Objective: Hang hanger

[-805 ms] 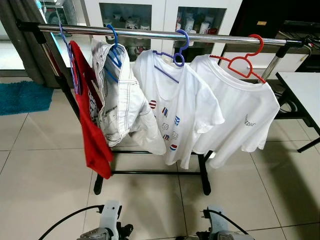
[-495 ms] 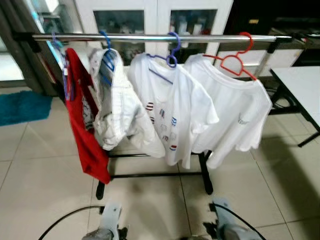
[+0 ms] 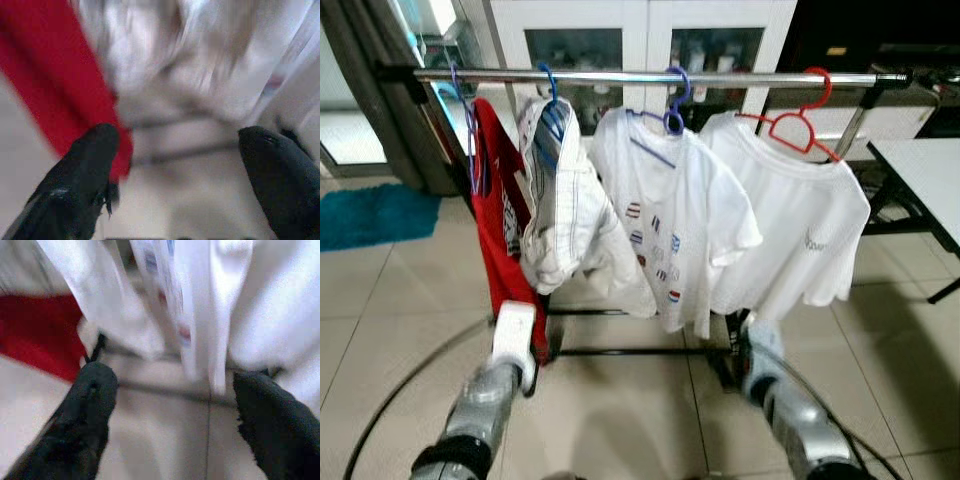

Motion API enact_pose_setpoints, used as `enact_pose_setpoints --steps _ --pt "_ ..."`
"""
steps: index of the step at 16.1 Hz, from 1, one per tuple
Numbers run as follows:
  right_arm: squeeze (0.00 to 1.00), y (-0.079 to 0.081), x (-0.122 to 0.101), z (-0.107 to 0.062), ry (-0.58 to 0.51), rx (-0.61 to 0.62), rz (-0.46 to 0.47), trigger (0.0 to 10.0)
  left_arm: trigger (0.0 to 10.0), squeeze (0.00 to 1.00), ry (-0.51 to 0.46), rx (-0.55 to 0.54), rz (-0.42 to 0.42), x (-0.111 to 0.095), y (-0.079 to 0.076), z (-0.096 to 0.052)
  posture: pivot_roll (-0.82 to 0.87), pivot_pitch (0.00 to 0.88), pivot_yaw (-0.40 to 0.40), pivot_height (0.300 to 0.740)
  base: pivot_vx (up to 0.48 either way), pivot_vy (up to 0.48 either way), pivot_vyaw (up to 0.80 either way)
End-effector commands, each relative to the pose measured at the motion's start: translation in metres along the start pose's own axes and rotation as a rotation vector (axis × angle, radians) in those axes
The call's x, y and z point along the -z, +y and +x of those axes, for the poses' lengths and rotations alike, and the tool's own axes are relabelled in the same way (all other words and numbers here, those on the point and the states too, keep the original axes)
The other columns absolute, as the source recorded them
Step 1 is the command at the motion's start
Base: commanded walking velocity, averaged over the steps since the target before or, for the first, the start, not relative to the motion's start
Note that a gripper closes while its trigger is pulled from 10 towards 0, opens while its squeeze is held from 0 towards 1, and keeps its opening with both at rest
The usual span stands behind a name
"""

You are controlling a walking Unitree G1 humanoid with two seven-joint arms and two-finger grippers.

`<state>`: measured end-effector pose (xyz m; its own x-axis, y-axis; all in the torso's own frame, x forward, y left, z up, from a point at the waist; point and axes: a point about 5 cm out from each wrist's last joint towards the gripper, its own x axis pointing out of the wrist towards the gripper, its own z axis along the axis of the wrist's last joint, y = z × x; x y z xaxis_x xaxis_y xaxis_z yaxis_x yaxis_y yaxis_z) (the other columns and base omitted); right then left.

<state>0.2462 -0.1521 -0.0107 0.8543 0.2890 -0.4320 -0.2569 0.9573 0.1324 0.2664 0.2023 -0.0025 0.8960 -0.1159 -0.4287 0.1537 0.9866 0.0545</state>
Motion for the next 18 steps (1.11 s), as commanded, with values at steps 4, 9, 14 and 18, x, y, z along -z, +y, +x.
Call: enact_pose_setpoints --steps 4,9,14,18 --pt "1.00 0.018 -0.079 -0.037 -0.324 -0.133 0.039 10.0 10.0 1.00 -0.361 0.094 -0.074 -0.085 -0.022 -0.031 -0.09 0.020 0.062 0.740 0.000 0.000 0.00" --pt "0.00 0.017 -0.137 -0.056 -0.583 0.094 -0.184 10.0 10.0 0.00 -0.570 -0.052 0.017 -0.165 -0.037 -0.058 -0.09 0.005 0.072 0.740 0.000 0.000 0.00" --pt "1.00 0.027 -0.141 -0.039 -0.520 0.156 0.104 10.0 10.0 0.05 -0.567 0.204 0.037 -0.174 -0.071 -0.048 -0.24 0.000 0.087 0.740 0.000 0.000 0.00" --pt "1.00 0.030 -0.148 -0.042 -0.526 0.124 0.012 10.0 10.0 1.00 -0.480 0.162 0.061 -0.167 -0.067 -0.045 -0.20 0.000 0.100 0.740 0.000 0.000 0.46"
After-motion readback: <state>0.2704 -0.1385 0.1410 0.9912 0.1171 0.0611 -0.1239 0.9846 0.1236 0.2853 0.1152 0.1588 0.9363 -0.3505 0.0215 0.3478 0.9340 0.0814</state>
